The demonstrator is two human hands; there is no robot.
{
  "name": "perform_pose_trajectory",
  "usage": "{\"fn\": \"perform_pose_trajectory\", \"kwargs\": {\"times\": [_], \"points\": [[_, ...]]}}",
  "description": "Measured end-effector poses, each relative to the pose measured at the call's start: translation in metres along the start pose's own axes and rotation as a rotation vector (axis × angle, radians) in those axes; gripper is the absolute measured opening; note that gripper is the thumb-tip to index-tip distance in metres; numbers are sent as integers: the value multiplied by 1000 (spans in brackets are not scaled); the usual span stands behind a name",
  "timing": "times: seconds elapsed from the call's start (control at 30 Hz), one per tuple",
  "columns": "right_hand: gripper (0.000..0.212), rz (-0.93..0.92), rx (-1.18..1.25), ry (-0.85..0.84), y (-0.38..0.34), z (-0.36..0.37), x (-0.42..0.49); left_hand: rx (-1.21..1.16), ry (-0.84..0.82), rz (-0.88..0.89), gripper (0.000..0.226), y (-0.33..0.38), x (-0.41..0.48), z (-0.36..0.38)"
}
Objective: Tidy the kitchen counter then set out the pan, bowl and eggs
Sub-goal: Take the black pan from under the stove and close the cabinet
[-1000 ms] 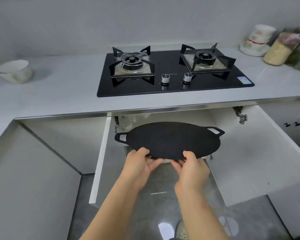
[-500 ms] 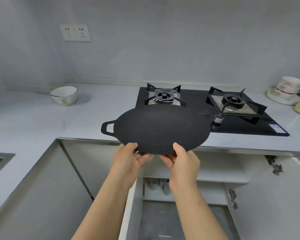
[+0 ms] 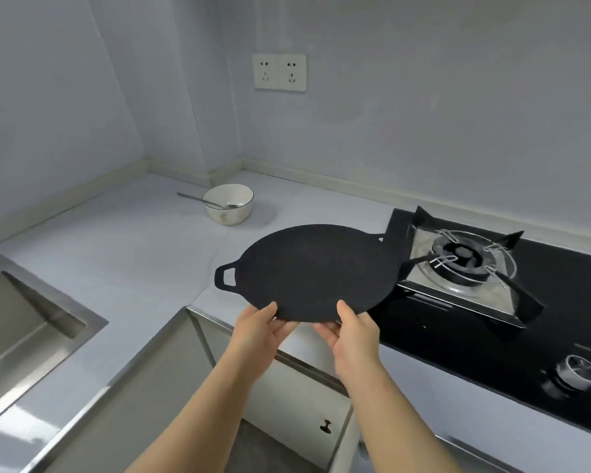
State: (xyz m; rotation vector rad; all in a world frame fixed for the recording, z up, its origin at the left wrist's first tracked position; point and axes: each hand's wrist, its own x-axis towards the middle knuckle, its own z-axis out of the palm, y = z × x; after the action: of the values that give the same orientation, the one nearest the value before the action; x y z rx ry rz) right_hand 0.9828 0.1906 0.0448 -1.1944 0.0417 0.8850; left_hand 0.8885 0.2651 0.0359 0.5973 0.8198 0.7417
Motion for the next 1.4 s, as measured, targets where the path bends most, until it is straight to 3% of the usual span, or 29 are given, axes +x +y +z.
{"fn": "perform_pose_trajectory", "kwargs": {"times": [0.2, 0.6, 0.87, 1.17, 1.4], "points": [[15, 130, -76, -29, 3, 21, 60, 41, 106, -5, 26, 3, 56, -6], [8, 200, -142, -4, 4, 33, 142, -26, 175, -20, 15, -4, 128, 7], [46, 370, -166, 92, -9, 38, 156, 183, 389, -109, 10, -3, 157, 21], [40, 364, 26, 165, -10, 37, 157, 105, 532, -84, 10, -6, 159, 22], [35, 255, -400, 170, -6, 40, 155, 273, 524, -64, 2, -7, 159, 19]]}}
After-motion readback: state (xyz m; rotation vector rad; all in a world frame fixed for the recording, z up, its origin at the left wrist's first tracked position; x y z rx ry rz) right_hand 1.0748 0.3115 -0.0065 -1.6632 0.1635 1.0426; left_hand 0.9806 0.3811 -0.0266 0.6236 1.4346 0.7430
